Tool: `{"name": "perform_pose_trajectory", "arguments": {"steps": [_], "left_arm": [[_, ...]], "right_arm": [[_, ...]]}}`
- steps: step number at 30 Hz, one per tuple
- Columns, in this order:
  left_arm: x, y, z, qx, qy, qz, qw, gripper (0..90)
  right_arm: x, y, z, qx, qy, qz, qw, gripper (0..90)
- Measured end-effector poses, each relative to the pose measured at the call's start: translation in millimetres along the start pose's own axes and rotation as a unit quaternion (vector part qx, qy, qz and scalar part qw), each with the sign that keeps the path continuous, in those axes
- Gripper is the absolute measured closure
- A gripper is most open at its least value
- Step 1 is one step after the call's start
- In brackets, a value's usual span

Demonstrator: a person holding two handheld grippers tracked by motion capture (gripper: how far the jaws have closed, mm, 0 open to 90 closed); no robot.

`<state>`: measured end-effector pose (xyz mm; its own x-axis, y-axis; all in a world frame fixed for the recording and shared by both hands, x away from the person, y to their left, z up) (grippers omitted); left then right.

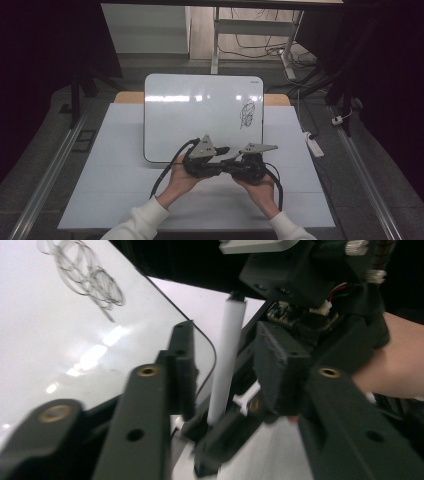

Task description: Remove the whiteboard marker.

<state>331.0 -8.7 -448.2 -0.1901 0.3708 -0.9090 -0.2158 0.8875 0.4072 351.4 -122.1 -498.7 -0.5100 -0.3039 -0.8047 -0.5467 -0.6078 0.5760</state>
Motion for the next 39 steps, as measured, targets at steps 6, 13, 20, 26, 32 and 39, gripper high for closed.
{"name": "perform_pose_trajectory", "arguments": {"steps": [6,13,20,26,32,39], "left_arm": [[21.1,36.5,5.6,-0.034,0.044,0.007,0.9984,41.0],[66.5,75.1,10.1,-0.086,0.089,0.025,0.9920,31.0],[124.1,121.2,13.9,-0.130,0.132,0.038,0.9819,29.2],[151.4,142.7,14.8,-0.160,0.136,0.059,0.9760,28.3],[166.7,154.7,19.3,-0.165,0.154,0.058,0.9724,27.9],[171.7,150.4,22.2,-0.156,0.163,0.061,0.9723,27.8]], "right_arm": [[-6.4,10.0,-9.2,0.015,0.012,-0.035,0.9992,77.3],[-13.6,21.8,-17.5,0.020,0.033,-0.080,0.9960,77.3],[-18.8,30.6,-22.1,0.028,0.052,-0.110,0.9921,77.3],[-21.4,37.6,-24.7,0.037,0.074,-0.133,0.9877,77.3],[-24.2,44.1,-31.6,0.055,0.077,-0.149,0.9844,77.3],[-26.0,48.9,-36.5,0.068,0.081,-0.162,0.9811,77.3]]}}
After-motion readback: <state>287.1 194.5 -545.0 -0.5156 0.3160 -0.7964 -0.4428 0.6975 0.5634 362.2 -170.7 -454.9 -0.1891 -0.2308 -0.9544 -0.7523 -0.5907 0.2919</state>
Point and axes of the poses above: each handheld gripper's, and its own axes: y roughly backward along the jaws, x roughly out of its underside, z roughly to its left, the point moved 6 cm from there along -y, roughly forward along the jaws, and after that the axes turned 15 degrees about x, right-handed, at the moved point
